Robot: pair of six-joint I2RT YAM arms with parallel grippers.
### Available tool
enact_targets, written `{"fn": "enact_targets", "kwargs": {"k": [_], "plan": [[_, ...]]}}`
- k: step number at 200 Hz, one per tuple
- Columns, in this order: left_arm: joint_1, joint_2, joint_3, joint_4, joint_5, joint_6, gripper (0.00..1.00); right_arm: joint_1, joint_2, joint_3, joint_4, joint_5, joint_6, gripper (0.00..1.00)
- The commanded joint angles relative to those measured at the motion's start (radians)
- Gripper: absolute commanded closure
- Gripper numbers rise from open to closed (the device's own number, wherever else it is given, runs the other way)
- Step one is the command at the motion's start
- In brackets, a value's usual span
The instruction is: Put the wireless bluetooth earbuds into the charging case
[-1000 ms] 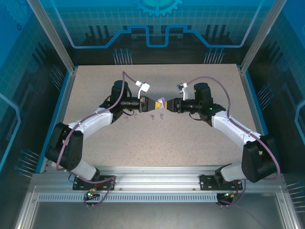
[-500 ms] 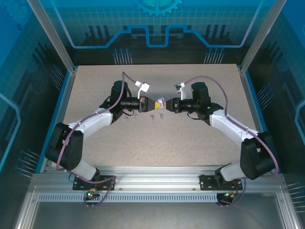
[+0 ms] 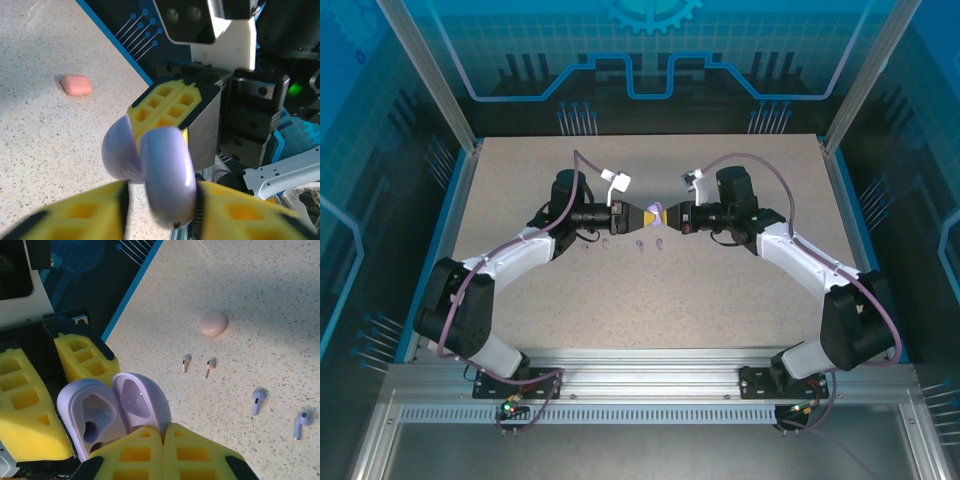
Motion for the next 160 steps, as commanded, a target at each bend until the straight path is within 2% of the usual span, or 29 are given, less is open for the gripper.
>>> {"fn": "enact_targets", "kwargs": {"k": [1,15,49,80,114,160], "plan": [[0.023,-0.045,0.012,-0.072,0.007,0.062,0.33,0.005,0.01,0.087,-0.109,0.042,-0.092,1.0],[0.044,-0.061,0.032,-0.131,0.006,0.103,0.19,-0.007,0.025,0.134,-0.186,0.068,-0.153,1.0],[0.087,-0.073,0.114,-0.328,0.007,0.242,0.11,-0.042,0.087,0.239,-0.332,0.115,-0.292,1.0],[0.095,-0.032,0.239,-0.564,-0.006,0.404,0.11,-0.048,0.15,0.324,-0.428,0.158,-0.429,1.0],[0.095,0.051,0.401,-0.824,-0.016,0.552,0.12,-0.043,0.197,0.387,-0.47,0.143,-0.493,1.0],[0.093,0.152,0.532,-1.022,-0.023,0.673,0.21,-0.016,0.244,0.458,-0.513,0.123,-0.547,1.0]]}}
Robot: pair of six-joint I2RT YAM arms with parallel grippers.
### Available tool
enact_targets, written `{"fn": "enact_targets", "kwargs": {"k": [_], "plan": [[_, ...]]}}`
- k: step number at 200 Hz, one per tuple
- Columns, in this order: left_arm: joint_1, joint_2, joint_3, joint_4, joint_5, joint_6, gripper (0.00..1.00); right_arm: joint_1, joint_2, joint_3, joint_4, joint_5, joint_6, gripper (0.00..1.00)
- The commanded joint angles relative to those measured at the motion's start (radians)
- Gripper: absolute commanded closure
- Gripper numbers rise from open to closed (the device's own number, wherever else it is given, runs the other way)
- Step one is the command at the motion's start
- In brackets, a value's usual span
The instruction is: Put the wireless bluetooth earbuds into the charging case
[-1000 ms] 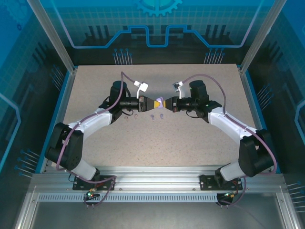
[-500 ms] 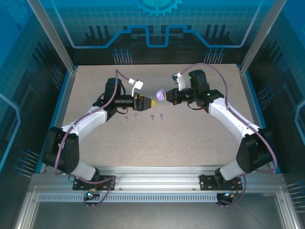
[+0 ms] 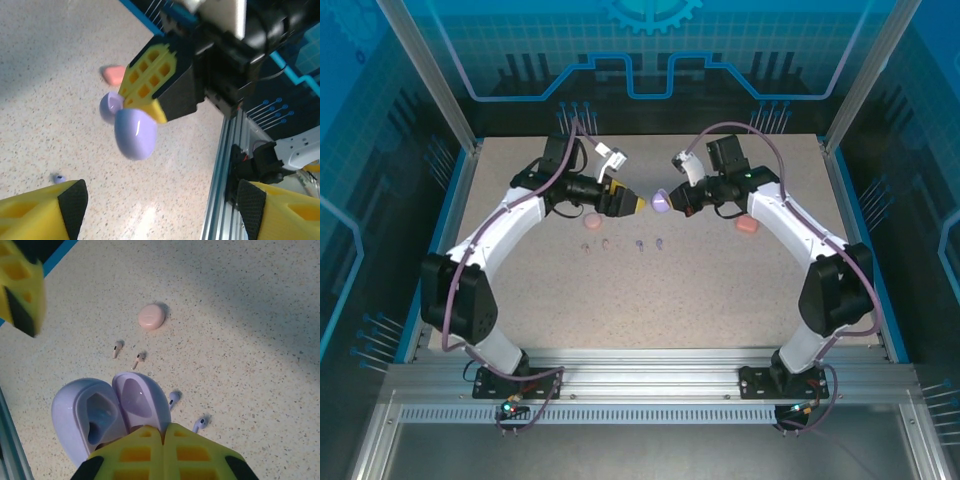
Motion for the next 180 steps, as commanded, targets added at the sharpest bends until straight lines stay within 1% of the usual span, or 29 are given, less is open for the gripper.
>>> {"fn": "enact_targets", "kwargs": {"k": [1,21,42,88,148,180], "plan": [[0.002,0.052,0.066,-0.196,-0.007,0.121,0.21,0.02,0.023,0.055,-0.055,-0.026,-0.062,1.0],[-0.002,0.085,0.104,-0.246,-0.007,0.149,0.25,0.035,0.042,0.077,-0.067,-0.033,-0.078,1.0],[-0.01,0.105,0.121,-0.251,0.0,0.154,0.27,0.055,0.06,0.097,-0.081,-0.036,-0.092,1.0],[-0.034,0.16,0.186,-0.327,0.008,0.197,0.32,0.099,0.082,0.128,-0.106,-0.013,-0.116,1.0],[-0.033,0.164,0.188,-0.336,0.028,0.209,0.44,0.108,0.076,0.128,-0.105,-0.007,-0.117,1.0],[-0.033,0.168,0.186,-0.332,0.036,0.207,0.49,0.111,0.075,0.128,-0.102,-0.009,-0.116,1.0]]}}
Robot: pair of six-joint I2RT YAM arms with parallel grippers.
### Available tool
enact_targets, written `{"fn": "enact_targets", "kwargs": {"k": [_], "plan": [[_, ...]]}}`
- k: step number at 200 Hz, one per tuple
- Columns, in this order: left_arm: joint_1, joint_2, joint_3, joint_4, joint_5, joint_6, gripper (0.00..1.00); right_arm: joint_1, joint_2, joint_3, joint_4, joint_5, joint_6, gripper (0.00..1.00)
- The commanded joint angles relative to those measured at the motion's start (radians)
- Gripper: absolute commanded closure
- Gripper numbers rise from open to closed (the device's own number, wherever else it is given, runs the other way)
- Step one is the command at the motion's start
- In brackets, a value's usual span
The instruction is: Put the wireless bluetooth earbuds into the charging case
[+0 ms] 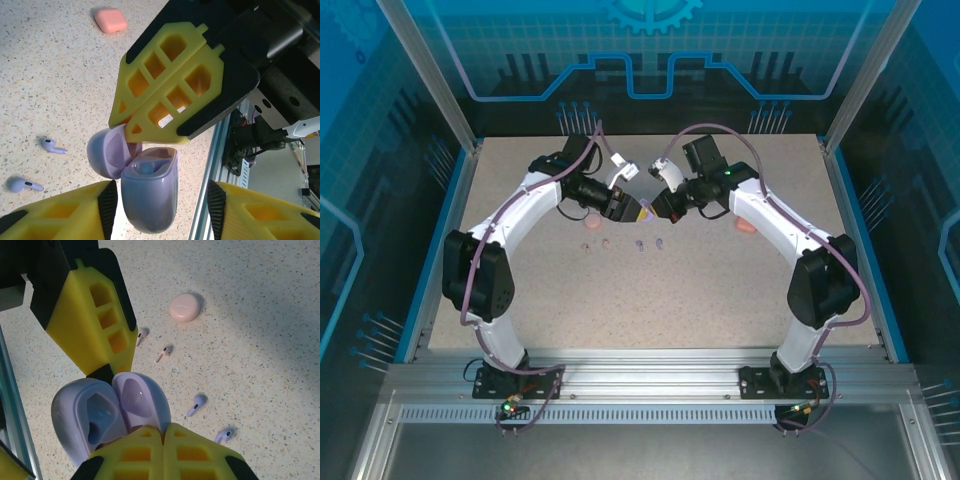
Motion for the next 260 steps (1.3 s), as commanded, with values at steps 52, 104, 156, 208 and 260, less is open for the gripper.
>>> {"fn": "enact_targets", "kwargs": {"k": [52,104,156,208,260], "plan": [[-0.004,0.022,0.027,-0.021,0.056,0.026,0.58,0.016,0.007,0.038,-0.014,-0.007,-0.013,1.0],[-0.004,0.031,0.02,-0.013,0.062,0.021,0.6,0.017,0.008,0.041,-0.007,-0.009,-0.004,1.0],[-0.005,0.029,0.006,0.021,0.073,0.003,0.74,0.021,0.008,0.041,-0.004,-0.006,0.0,1.0],[-0.004,0.022,-0.013,0.034,0.07,-0.003,0.89,0.021,0.008,0.04,0.008,0.006,0.012,1.0],[0.006,-0.068,-0.147,0.227,0.033,-0.096,1.0,-0.042,-0.045,0.016,0.061,-0.023,0.129,0.74]]}}
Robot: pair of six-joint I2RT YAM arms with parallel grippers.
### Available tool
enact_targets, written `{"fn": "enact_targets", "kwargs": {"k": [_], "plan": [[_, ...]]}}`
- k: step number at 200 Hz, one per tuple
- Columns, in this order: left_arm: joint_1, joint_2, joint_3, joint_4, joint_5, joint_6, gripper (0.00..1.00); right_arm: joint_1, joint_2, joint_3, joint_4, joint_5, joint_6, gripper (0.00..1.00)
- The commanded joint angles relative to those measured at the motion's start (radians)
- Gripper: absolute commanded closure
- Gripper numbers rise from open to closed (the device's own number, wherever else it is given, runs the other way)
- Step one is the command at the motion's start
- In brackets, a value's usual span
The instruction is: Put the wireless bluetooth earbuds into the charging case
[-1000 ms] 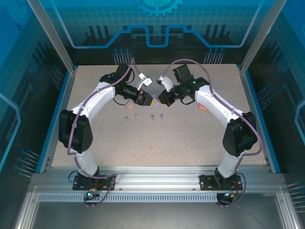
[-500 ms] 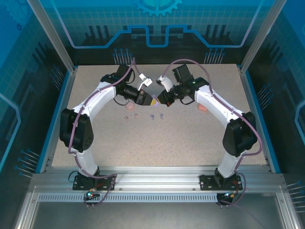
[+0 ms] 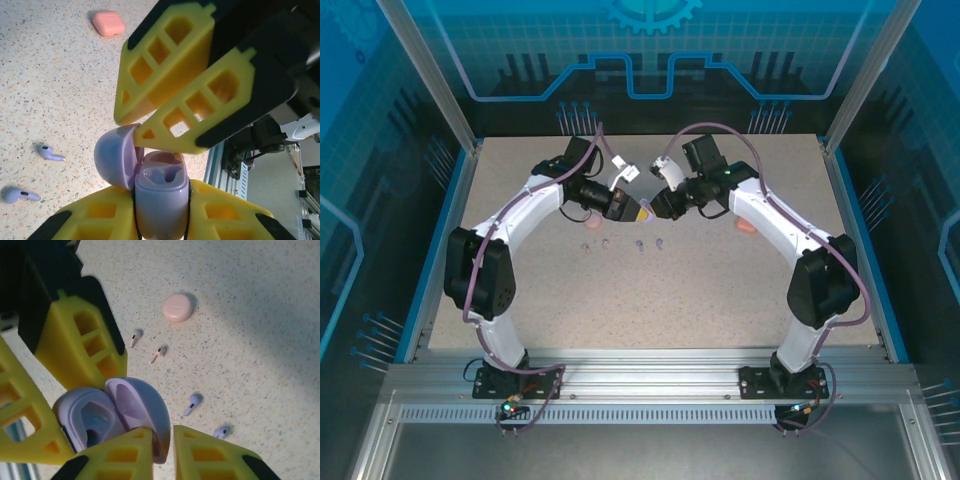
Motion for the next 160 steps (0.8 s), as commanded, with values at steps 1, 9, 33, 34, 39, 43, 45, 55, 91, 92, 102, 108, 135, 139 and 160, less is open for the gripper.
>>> {"fn": "enact_targets", "kwargs": {"k": [1,9,33,34,39,43,45,55,91,92,102,108,135,139,160], "plan": [[0.005,-0.076,-0.086,0.131,0.0,-0.066,1.0,-0.04,-0.047,0.006,0.06,-0.051,0.074,0.74],[0.013,-0.105,-0.123,0.192,-0.012,-0.095,1.0,-0.058,-0.073,-0.016,0.078,-0.074,0.098,0.72],[0.048,-0.198,-0.264,0.413,-0.035,-0.211,1.0,-0.109,-0.155,-0.089,0.124,-0.121,0.175,0.62],[0.05,-0.203,-0.269,0.424,-0.036,-0.216,1.0,-0.11,-0.159,-0.091,0.126,-0.12,0.18,0.61],[0.058,-0.222,-0.298,0.474,-0.05,-0.243,1.0,-0.117,-0.171,-0.106,0.13,-0.118,0.199,0.59],[0.063,-0.237,-0.322,0.509,-0.058,-0.266,1.0,-0.121,-0.179,-0.116,0.132,-0.117,0.21,0.59],[0.066,-0.243,-0.334,0.535,-0.062,-0.277,1.0,-0.121,-0.183,-0.12,0.132,-0.115,0.217,0.58],[0.074,-0.288,-0.393,0.635,-0.088,-0.319,1.0,-0.118,-0.193,-0.136,0.123,-0.083,0.251,0.51],[0.076,-0.445,-0.584,0.938,-0.274,-0.415,1.0,-0.052,-0.134,-0.131,0.041,0.074,0.377,0.42],[0.077,-0.449,-0.59,0.945,-0.28,-0.417,1.0,-0.05,-0.131,-0.129,0.038,0.08,0.378,0.42],[0.076,-0.489,-0.637,1.021,-0.333,-0.444,1.0,-0.013,-0.094,-0.113,0.01,0.141,0.409,0.42],[0.076,-0.513,-0.659,1.059,-0.355,-0.457,1.0,0.007,-0.067,-0.101,-0.006,0.181,0.429,0.42],[0.075,-0.584,-0.706,1.123,-0.441,-0.488,1.0,0.082,0.071,-0.041,-0.05,0.273,0.506,0.44],[0.075,-0.594,-0.711,1.13,-0.452,-0.492,1.0,0.091,0.091,-0.032,-0.056,0.284,0.514,0.45],[0.075,-0.643,-0.737,1.151,-0.503,-0.494,1.0,0.133,0.19,0.015,-0.074,0.339,0.544,0.49]]}}
